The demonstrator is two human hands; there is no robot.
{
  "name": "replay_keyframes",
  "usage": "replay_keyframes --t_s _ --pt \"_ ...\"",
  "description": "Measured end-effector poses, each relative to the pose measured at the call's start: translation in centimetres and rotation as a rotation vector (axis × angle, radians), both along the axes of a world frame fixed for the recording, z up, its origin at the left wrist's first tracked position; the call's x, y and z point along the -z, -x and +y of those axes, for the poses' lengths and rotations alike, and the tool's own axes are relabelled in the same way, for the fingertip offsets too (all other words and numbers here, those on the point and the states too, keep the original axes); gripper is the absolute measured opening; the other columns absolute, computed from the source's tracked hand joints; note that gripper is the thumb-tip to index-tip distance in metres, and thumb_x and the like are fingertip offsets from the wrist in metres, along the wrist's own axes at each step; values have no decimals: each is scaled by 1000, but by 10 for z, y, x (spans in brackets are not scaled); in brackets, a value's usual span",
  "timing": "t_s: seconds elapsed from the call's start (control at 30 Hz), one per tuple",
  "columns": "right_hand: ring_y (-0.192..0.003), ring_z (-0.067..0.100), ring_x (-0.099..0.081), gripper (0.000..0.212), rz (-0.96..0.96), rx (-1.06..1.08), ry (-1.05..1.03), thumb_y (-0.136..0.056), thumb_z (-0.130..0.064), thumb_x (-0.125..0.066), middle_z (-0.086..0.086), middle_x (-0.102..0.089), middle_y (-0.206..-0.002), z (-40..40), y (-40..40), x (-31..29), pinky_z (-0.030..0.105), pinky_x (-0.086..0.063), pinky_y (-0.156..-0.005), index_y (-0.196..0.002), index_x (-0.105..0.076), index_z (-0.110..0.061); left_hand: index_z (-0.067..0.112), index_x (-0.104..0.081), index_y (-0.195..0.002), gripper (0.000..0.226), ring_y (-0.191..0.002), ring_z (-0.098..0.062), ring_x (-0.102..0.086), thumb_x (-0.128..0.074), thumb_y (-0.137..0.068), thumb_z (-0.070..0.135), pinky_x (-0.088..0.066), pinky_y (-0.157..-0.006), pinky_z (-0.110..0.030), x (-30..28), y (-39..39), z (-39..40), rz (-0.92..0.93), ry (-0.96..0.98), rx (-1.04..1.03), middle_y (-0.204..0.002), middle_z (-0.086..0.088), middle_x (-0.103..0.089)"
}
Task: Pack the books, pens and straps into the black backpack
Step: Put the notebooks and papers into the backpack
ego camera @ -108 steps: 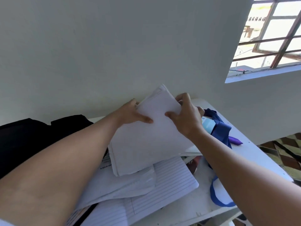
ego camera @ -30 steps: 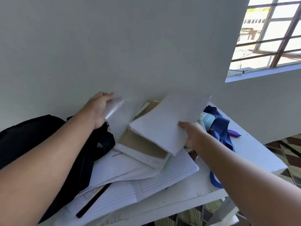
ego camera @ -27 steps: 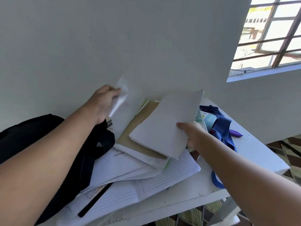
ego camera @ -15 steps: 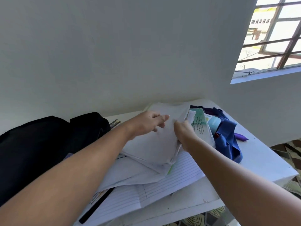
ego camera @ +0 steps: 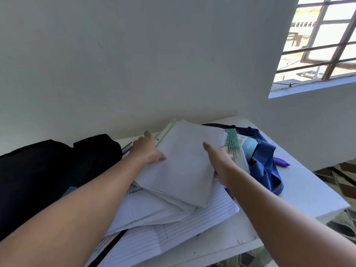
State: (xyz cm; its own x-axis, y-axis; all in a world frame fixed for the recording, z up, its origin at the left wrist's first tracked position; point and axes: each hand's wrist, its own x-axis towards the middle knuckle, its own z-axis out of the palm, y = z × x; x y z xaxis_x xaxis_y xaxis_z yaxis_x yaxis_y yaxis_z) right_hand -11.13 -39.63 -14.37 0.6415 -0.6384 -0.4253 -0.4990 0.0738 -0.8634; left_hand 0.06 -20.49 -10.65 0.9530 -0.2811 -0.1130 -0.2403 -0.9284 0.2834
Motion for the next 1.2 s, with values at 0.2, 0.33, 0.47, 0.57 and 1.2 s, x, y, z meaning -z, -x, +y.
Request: replay_keyframes --t_s 0.2,0.33,0.47,0.57,1.2 --pt "-144 43 -36 99 21 0 -40 -93 -67 -62 15 -22 -164 -15 -10 17 59 -39 -113 -162 -12 -16 0 -62 -123 51 -105 -36 -68 -82 -85 28 -56 -95 -46 -29 -9 -2 307 508 -117 -120 -20 -69" --pt "-138 43 -44 109 -19 5 -80 -81 -80 -60 15 -33 -159 -19 -12 19 61 -41 -112 -160 -18 -18 10 -66 -117 37 -96 -37 -73 -82 -83 9 -58 -88 -57 -42 0 1 469 585 -62 -106 -16 -75" --pt "-115 40 -63 126 -117 8 -192 -39 -81 -84 13 -50 -142 -27 -11 28 64 -56 -93 -140 -35 -24 9 -68 -119 36 -92 -35 -75 -77 -85 3 -62 -80 -52 -45 14 10 441 768 -17 -105 -17 -76" --pt "-118 24 -52 106 -188 38 -18 -59 -71 -90 3 -40 -140 -13 1 3 46 -49 -106 -134 -38 -18 9 -69 -118 34 -87 -29 -76 -75 -86 0 -63 -71 -41 -50 24 28 427 934 13 -106 -16 -76" --pt "-88 13 -78 19 -663 -247 -11 -80 -20 -90 -3 -82 -94 13 2 -38 35 -61 -80 -95 -79 -16 11 -70 -121 54 -108 -23 -73 -92 -72 13 -57 -97 -44 5 33 31 244 1336 -71 -112 -6 -77"
